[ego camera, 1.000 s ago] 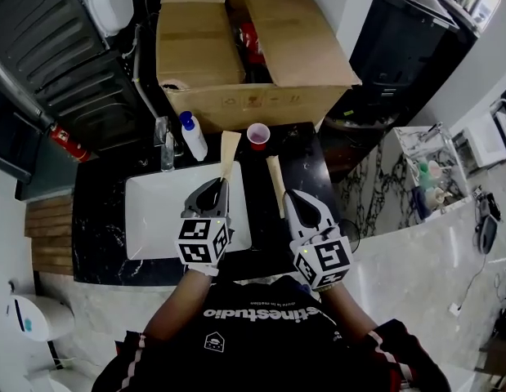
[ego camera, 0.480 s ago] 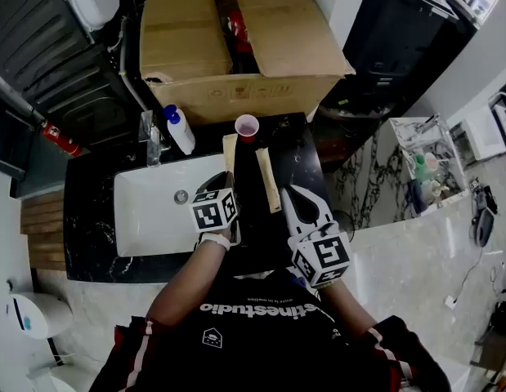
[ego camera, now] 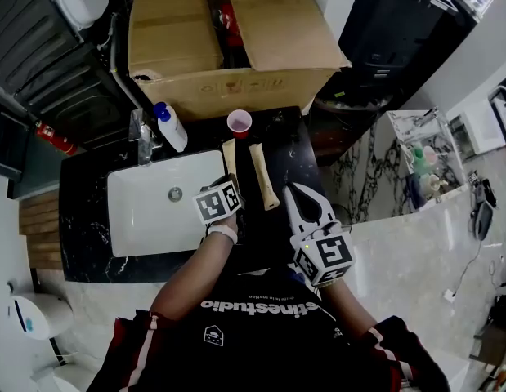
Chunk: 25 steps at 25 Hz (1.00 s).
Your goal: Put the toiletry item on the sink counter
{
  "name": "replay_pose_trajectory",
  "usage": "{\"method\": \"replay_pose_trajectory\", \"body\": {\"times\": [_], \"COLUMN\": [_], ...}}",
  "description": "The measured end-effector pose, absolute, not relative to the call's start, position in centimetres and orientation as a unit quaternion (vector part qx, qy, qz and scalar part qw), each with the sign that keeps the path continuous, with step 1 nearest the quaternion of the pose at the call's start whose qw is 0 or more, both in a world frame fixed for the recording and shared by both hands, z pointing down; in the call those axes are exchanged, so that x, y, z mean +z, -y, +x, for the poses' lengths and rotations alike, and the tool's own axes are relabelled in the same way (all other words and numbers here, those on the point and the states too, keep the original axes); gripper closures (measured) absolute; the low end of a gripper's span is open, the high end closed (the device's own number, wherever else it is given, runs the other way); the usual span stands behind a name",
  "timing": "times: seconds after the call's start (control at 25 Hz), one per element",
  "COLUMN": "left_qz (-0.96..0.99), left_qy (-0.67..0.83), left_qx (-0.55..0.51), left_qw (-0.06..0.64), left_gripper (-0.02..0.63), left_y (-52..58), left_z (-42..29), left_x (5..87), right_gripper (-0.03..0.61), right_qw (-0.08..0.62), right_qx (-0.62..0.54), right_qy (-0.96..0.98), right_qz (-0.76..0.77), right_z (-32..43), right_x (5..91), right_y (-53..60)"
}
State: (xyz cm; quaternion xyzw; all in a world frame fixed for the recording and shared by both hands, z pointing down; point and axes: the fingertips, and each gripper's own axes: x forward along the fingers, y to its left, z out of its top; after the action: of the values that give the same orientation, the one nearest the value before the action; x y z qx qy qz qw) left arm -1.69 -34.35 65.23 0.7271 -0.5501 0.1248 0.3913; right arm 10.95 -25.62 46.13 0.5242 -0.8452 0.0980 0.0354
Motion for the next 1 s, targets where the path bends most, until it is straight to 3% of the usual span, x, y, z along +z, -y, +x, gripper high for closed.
{"method": "replay_pose_trajectory", "body": {"times": [0.44, 0.8, 1.0], "left_qz": [0.725, 0.743, 0.773], "left_qy": [0.54, 0.531, 0.538], "left_qx": [0.108, 0.087, 0.058], "left_qw": [0.413, 0.398, 0.333], "left_gripper": [0.584, 0.457, 0.443], "left_y": [34.1, 34.2, 34.1], "left_z": [-1.5, -1.9, -3.4], "left_x": [65.8, 63.9, 60.2], "right_gripper": [0.541, 0.541, 0.54], "right_qw": [0.025, 0.021, 0.014], "right_qx": [0.106, 0.1, 0.096], "right_qy": [0.839, 0.841, 0.844], "right_qz": [0.533, 0.531, 0.528], "right_z": [11.5, 10.8, 10.1], "right_x": [45.9, 45.5, 44.9], "right_y": [25.6, 25.4, 25.3]}}
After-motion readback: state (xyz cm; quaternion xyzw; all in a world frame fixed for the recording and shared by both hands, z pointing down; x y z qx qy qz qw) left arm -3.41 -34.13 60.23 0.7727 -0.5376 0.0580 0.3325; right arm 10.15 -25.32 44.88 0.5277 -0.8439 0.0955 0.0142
